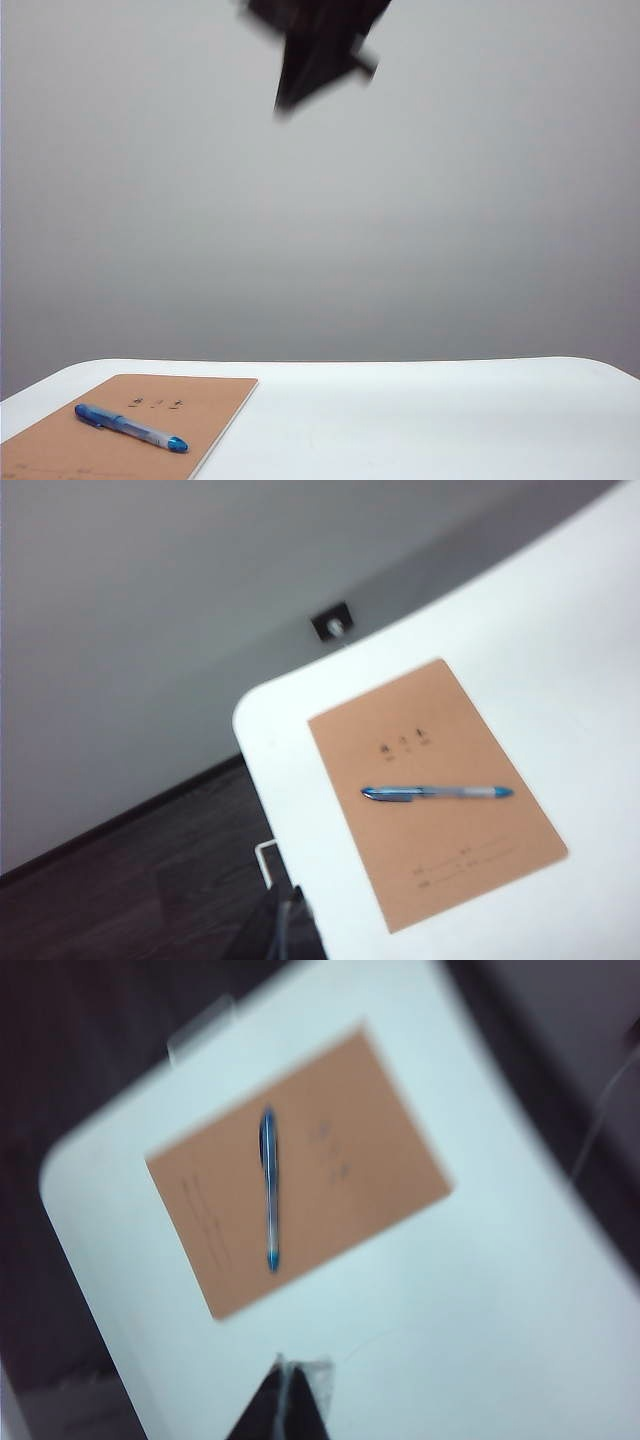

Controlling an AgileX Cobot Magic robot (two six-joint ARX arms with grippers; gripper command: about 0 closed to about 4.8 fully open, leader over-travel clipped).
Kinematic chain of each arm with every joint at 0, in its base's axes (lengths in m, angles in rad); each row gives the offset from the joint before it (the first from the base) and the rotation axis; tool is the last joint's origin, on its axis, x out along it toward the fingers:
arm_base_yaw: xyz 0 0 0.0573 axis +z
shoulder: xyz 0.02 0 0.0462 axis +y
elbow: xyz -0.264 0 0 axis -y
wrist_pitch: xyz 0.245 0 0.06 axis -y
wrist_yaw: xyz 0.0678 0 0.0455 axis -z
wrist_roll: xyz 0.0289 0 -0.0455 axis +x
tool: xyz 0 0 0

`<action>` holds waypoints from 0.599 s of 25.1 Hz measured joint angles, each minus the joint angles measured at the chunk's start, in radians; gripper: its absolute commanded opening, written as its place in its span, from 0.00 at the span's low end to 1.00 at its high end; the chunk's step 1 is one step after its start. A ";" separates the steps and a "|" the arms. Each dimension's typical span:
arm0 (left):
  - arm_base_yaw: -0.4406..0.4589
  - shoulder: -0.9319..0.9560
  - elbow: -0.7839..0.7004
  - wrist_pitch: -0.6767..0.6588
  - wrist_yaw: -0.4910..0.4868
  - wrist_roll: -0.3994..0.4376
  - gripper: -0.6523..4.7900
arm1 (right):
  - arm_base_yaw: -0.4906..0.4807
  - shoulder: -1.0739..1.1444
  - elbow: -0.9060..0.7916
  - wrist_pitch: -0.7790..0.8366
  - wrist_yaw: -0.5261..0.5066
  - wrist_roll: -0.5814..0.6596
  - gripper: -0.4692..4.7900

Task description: Pick up a pen on the table and place it on the notebook.

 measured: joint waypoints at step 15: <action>0.001 -0.205 -0.169 0.117 -0.076 -0.106 0.11 | -0.161 -0.631 -0.128 0.008 0.212 0.018 0.08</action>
